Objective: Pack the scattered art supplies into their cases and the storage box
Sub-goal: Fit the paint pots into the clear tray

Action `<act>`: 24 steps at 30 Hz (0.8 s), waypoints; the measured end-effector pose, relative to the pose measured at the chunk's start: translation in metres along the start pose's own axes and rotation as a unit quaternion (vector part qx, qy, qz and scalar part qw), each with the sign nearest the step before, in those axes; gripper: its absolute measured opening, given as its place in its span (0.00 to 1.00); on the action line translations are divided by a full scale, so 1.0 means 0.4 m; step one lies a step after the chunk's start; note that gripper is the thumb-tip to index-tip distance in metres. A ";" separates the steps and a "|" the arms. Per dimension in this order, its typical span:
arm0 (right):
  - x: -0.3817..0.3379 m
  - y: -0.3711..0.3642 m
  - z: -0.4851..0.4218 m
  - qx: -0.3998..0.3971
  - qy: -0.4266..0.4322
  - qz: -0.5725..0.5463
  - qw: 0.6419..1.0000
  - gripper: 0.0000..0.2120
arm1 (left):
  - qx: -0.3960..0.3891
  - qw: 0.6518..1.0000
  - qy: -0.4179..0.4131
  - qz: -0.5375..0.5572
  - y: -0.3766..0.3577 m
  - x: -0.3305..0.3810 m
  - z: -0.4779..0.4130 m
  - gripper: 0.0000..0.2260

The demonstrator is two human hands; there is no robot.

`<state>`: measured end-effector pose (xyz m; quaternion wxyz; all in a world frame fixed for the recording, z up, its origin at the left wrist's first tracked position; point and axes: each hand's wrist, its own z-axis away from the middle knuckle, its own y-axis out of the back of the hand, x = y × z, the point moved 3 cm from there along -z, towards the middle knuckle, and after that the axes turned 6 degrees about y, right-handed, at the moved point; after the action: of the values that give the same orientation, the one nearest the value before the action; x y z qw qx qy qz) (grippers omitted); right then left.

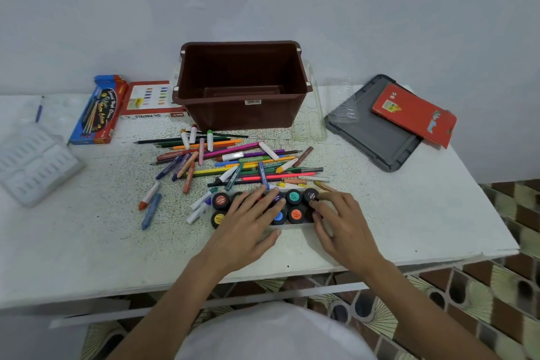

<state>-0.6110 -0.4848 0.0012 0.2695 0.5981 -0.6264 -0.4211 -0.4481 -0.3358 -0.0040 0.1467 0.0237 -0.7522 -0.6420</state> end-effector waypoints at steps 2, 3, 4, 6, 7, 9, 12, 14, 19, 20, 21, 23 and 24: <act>0.010 0.004 0.004 -0.002 0.007 -0.002 1.000 0.11 | -0.006 1.000 -0.012 0.006 -0.003 0.010 -0.009 0.25; 0.012 0.005 0.006 -0.005 0.010 -0.004 1.000 0.11 | -0.010 1.000 -0.017 0.008 -0.005 0.015 -0.013 0.25; 0.014 0.007 0.008 -0.007 0.011 -0.004 1.000 0.12 | -0.015 1.000 -0.022 0.008 -0.009 0.019 -0.017 0.25; 0.011 0.009 0.010 -0.013 0.020 -0.002 1.000 0.12 | -0.021 0.999 -0.031 0.003 -0.015 0.024 -0.022 0.25; 0.009 0.010 0.009 -0.018 0.027 -0.001 0.999 0.12 | -0.022 0.999 -0.033 -0.001 -0.018 0.025 -0.023 0.25; 0.008 0.010 0.010 -0.030 0.037 -0.007 0.999 0.13 | -0.023 0.999 -0.034 -0.003 -0.023 0.024 -0.022 0.25; 0.016 0.010 0.004 -0.045 0.034 -0.019 0.998 0.12 | -0.021 0.999 -0.034 -0.004 -0.024 0.023 -0.022 0.25; 0.021 0.009 0.003 -0.051 0.035 -0.017 0.998 0.12 | -0.020 0.999 -0.035 -0.004 -0.024 0.024 -0.022 0.25; 0.032 0.017 -0.003 -0.046 0.062 0.003 0.997 0.12 | -0.022 0.999 -0.030 -0.013 -0.030 0.021 -0.023 0.25; 0.032 0.018 -0.007 -0.047 0.067 0.011 0.997 0.13 | -0.024 0.999 -0.030 -0.015 -0.031 0.020 -0.024 0.25; 0.031 0.018 -0.011 -0.049 0.072 0.020 0.996 0.14 | -0.025 0.999 -0.030 -0.015 -0.032 0.020 -0.024 0.25; 0.029 0.017 -0.014 -0.048 0.080 0.037 0.995 0.15 | -0.026 0.999 -0.028 -0.015 -0.031 0.021 -0.024 0.25; 0.029 0.016 -0.014 -0.046 0.080 0.040 0.995 0.15 | -0.026 0.999 -0.027 -0.016 -0.030 0.021 -0.024 0.25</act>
<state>-0.6112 -0.4977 0.0075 0.3627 0.5915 -0.6058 -0.3893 -0.4557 -0.3490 -0.0126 0.1165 0.0140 -0.7386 -0.6639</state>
